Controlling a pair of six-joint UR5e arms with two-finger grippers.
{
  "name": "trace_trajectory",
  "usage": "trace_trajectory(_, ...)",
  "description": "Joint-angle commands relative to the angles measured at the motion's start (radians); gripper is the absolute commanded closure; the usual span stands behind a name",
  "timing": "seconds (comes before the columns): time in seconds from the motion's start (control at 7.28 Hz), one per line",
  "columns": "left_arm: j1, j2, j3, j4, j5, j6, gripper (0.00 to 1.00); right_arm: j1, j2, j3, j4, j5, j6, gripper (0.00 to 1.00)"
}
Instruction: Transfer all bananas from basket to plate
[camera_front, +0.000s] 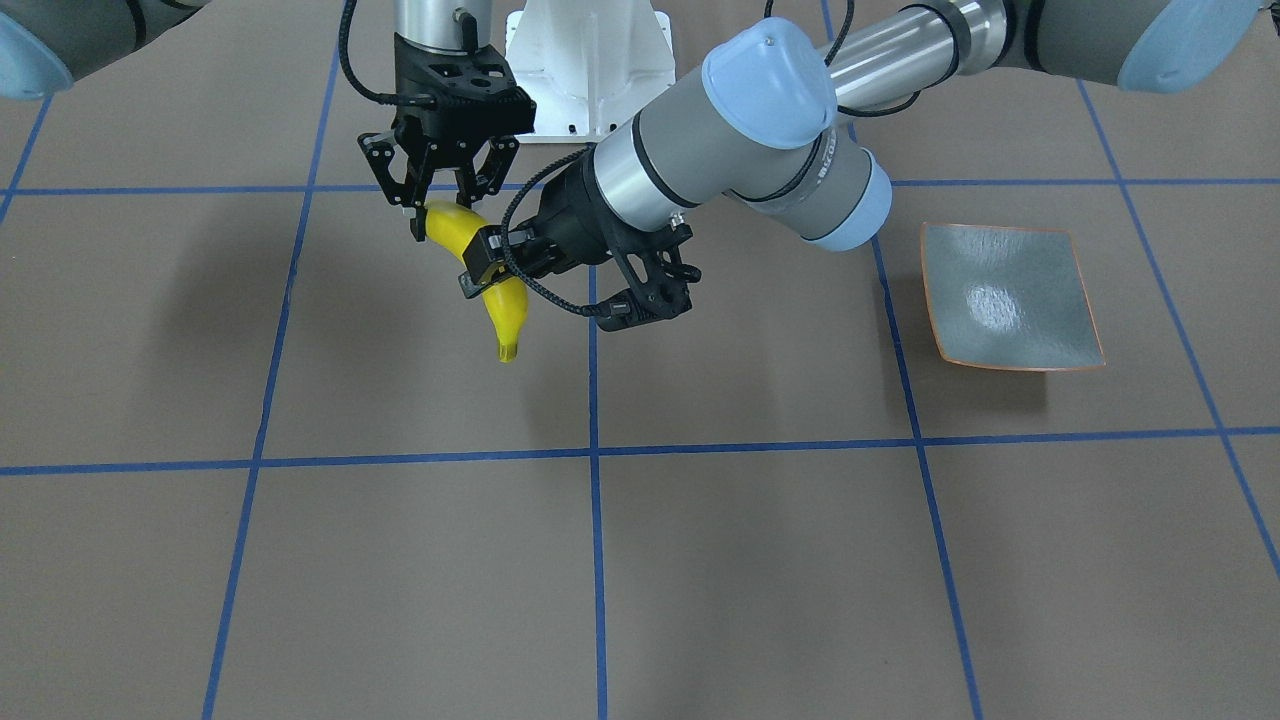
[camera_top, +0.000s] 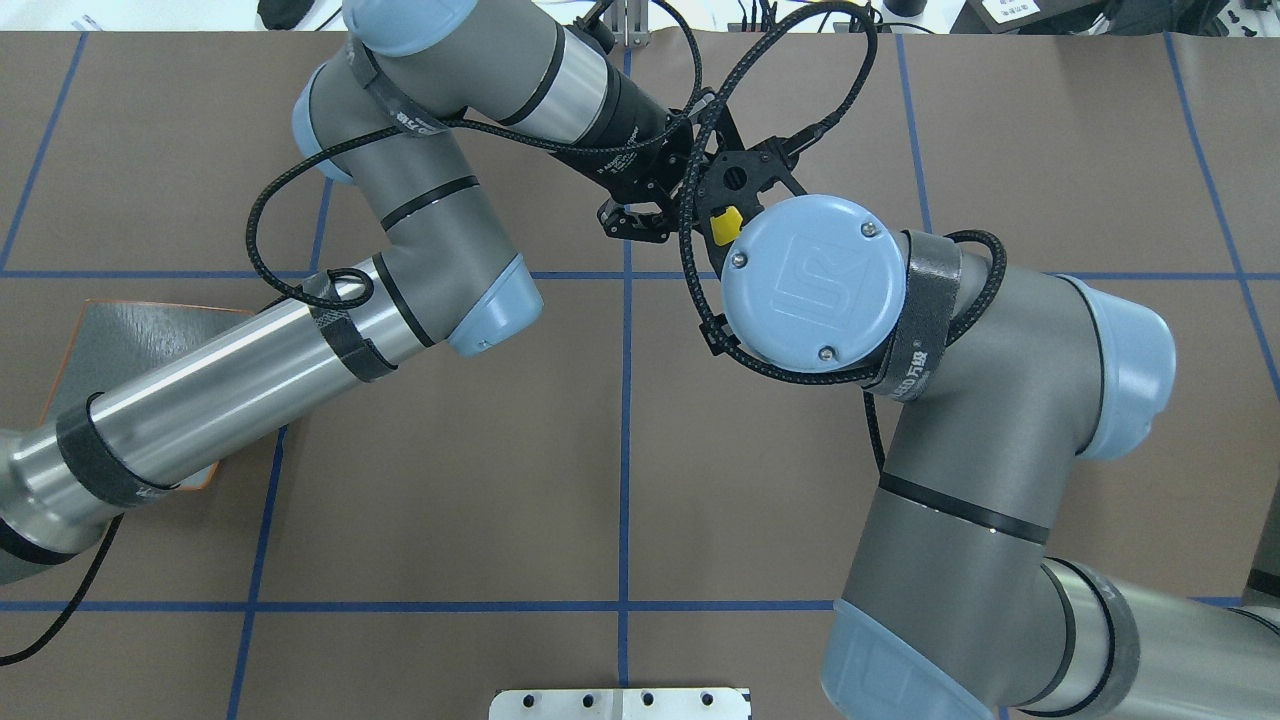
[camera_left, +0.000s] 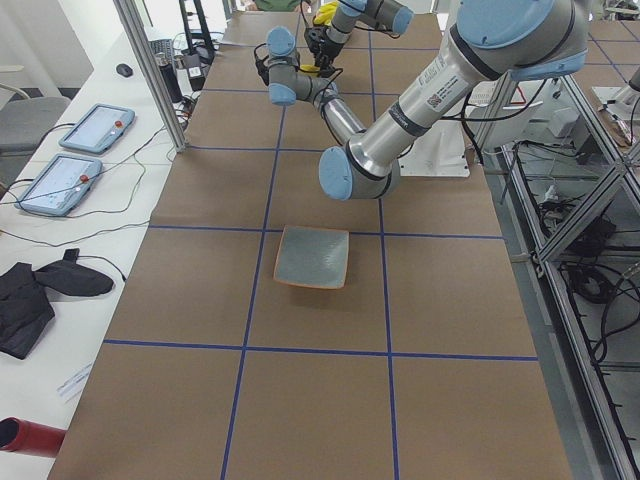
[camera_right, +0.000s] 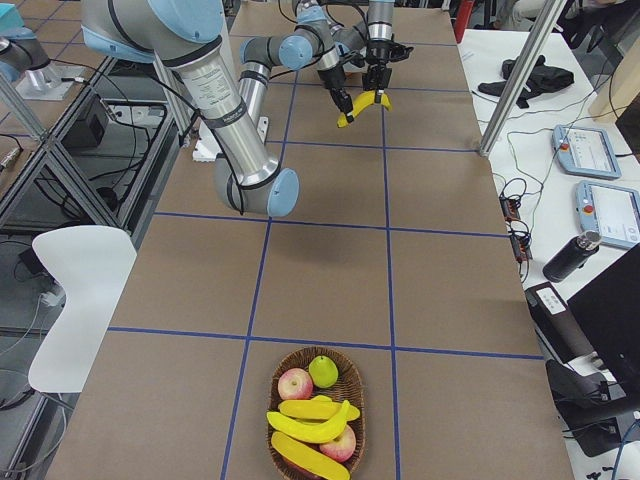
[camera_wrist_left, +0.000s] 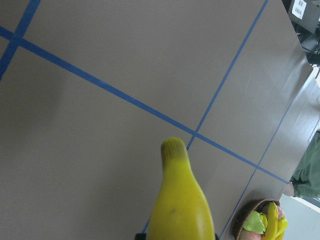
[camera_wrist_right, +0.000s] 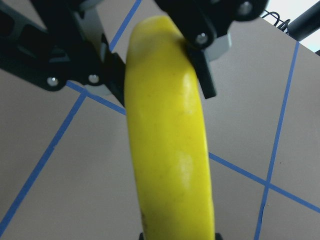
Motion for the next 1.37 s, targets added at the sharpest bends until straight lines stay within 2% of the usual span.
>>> trace_trajectory(0.0, -0.002, 0.001, -0.002, 0.0, 0.0, 0.0, 1.0, -0.001, -0.002, 0.012, 0.001, 0.003, 0.002, 0.0)
trace_trajectory(0.41, -0.002, 0.001, -0.001, 0.005, 0.008, -0.017, 1.0, -0.001, 0.0, 0.022, 0.001, 0.009, 0.002, 0.0)
trace_trajectory(0.69, -0.034, 0.001, 0.01, 0.032, 0.011, -0.006, 1.0, -0.002, -0.024, 0.08, -0.012, 0.024, 0.002, 0.0)
trace_trajectory(0.96, -0.138, 0.001, 0.056, 0.041, 0.01, -0.006, 1.0, -0.02, -0.1, 0.154, -0.015, 0.024, 0.002, 0.0)
trace_trajectory(1.24, -0.266, 0.001, 0.122, 0.051, 0.0, 0.027, 1.0, -0.013, -0.112, 0.153, -0.015, 0.026, -0.011, 0.0)
